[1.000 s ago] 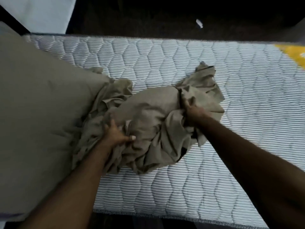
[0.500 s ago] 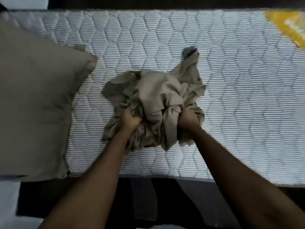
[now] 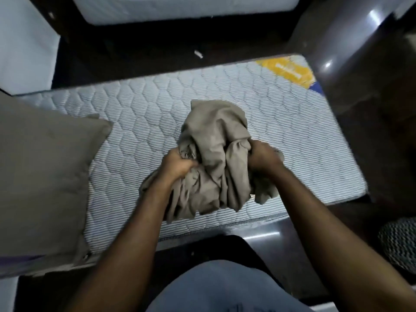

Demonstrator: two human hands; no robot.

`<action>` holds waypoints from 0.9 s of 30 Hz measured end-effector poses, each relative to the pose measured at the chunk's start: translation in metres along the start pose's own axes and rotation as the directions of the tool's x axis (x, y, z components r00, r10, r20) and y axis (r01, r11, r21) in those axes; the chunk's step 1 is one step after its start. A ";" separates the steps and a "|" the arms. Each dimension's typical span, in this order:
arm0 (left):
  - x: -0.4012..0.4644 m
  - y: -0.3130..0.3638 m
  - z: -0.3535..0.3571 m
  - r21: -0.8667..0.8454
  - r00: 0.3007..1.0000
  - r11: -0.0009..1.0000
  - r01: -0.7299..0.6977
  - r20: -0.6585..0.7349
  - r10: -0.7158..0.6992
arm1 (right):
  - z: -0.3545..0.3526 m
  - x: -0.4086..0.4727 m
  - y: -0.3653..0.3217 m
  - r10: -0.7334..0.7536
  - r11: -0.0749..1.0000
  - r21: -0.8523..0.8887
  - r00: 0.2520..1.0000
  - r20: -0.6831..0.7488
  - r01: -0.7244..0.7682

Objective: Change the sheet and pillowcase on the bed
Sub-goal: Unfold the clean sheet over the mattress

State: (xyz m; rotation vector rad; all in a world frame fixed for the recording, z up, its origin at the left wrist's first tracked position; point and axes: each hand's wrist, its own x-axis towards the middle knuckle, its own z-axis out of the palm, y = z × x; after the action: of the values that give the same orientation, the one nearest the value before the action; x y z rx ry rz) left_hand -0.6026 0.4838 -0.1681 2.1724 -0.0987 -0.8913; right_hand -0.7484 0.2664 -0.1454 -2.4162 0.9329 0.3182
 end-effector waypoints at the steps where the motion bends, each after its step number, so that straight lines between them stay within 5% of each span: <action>1: -0.005 -0.002 0.007 -0.022 1.000 1.000 0.005 0.028 -0.004 | -0.010 -0.009 0.006 0.018 1.000 -0.007 1.000 0.021 -0.018; 11: 0.023 0.121 0.027 -0.011 0.990 0.990 -0.138 -0.025 0.137 | -0.122 0.068 0.021 -0.069 0.995 -0.070 0.997 0.016 0.070; 14: 0.055 0.222 -0.008 0.064 0.930 0.950 -0.306 -0.195 0.312 | -0.209 0.134 -0.019 -0.172 0.981 0.047 0.956 -0.238 0.188; 18: 0.054 0.364 -0.089 0.325 0.745 0.824 -0.464 -0.361 0.561 | -0.348 0.195 -0.077 -0.240 0.926 0.121 0.805 -0.542 0.358; 21: 0.045 0.404 -0.138 0.840 0.636 0.527 -0.134 -0.335 0.695 | -0.405 0.206 -0.080 -0.200 0.953 0.015 0.669 -0.716 0.302; 23: 0.051 0.400 -0.161 0.955 0.672 0.282 0.086 -0.265 0.691 | -0.427 0.201 -0.072 -0.110 0.960 0.061 0.566 -0.817 0.275; 27: 0.055 0.364 -0.170 0.953 0.683 0.251 0.171 -0.298 0.667 | -0.431 0.191 -0.052 0.050 0.911 0.258 0.534 -0.844 0.323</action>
State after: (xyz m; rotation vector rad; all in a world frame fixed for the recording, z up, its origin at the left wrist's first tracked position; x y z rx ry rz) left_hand -0.3800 0.3176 0.1281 3.3002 -0.8530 0.5171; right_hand -0.5599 -0.0446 0.1599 -2.1702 1.0132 -1.1289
